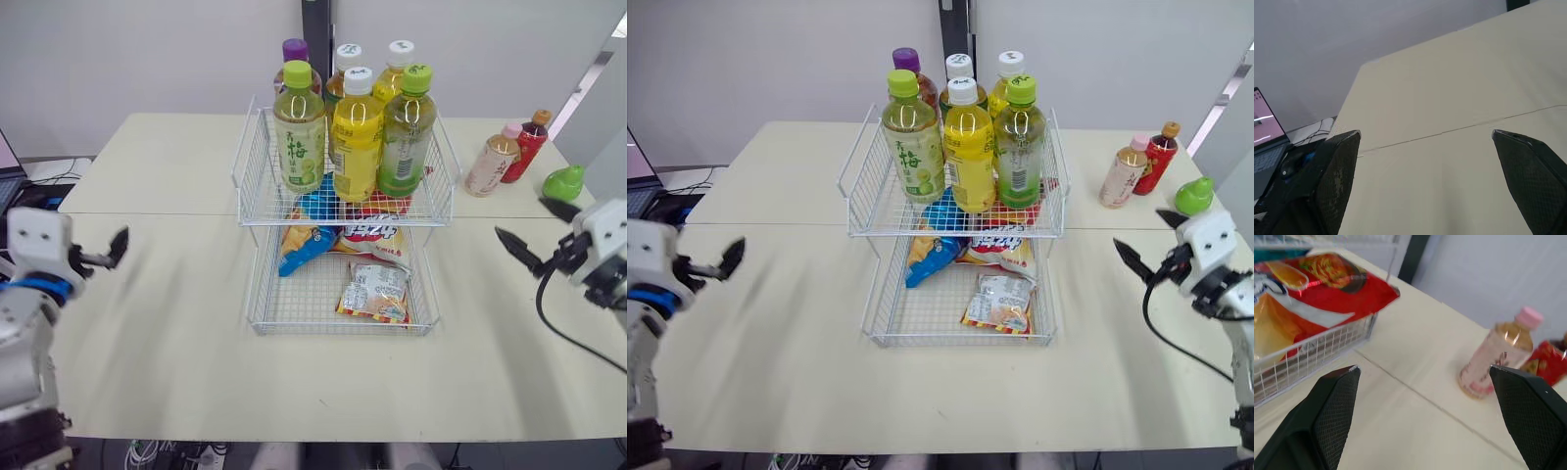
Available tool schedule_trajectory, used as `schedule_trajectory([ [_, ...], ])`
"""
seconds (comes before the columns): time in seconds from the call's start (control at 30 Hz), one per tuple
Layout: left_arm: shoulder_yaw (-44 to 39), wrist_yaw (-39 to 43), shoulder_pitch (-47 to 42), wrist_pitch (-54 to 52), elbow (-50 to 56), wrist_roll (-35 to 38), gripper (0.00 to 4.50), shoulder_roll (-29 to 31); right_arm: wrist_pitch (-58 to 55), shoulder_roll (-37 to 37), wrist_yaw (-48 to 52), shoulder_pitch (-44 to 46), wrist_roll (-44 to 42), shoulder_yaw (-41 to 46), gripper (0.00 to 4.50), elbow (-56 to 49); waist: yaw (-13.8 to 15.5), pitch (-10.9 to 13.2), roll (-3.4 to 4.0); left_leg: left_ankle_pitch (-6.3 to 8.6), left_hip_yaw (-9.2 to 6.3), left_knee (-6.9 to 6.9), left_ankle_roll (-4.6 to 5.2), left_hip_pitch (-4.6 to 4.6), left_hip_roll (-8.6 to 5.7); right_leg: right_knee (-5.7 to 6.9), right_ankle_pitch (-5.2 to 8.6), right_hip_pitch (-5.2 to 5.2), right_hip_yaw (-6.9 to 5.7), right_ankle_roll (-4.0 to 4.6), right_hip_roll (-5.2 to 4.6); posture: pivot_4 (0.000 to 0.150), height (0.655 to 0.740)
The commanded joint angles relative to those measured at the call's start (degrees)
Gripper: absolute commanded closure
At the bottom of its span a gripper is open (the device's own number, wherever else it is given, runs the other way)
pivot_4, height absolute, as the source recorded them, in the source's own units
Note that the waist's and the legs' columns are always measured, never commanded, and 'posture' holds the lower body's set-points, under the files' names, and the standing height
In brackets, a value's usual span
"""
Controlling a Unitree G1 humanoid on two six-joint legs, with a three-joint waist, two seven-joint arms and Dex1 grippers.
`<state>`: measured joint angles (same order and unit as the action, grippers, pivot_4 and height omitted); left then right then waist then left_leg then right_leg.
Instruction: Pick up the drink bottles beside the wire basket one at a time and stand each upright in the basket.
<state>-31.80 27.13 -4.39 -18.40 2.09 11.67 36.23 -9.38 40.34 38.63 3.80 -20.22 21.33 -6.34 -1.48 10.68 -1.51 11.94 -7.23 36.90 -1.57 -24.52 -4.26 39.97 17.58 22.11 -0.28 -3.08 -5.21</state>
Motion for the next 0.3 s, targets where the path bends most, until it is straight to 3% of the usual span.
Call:
schedule_trajectory([
  [0.03, 0.69, 0.01, 0.24, 0.82, 1.54, 1.86, 0.01, -0.99, 0.89, -0.93, -1.95, -1.3, 0.24, 2.17, 0.0, -1.3, 0.0, 0.0, 0.01, 0.0, -0.01, 0.02, 0.0, 0.03, 0.03, 0.04, -0.01, -0.01, -0.01, 0.01, 0.01, 0.15, 0.74],
  [0.3, 2.54, 0.3, -1.47, 0.5, -1.41, 4.45, 0.01, -2.29, 0.94, -2.32, -4.57, -1.05, 1.18, 1.51, 0.0, -0.66, -0.06, -0.07, 0.13, -0.02, -0.04, -0.14, -0.02, 0.78, 0.08, -0.09, -0.06, -0.71, -0.03, 0.09, 0.13, 0.15, 0.74],
])
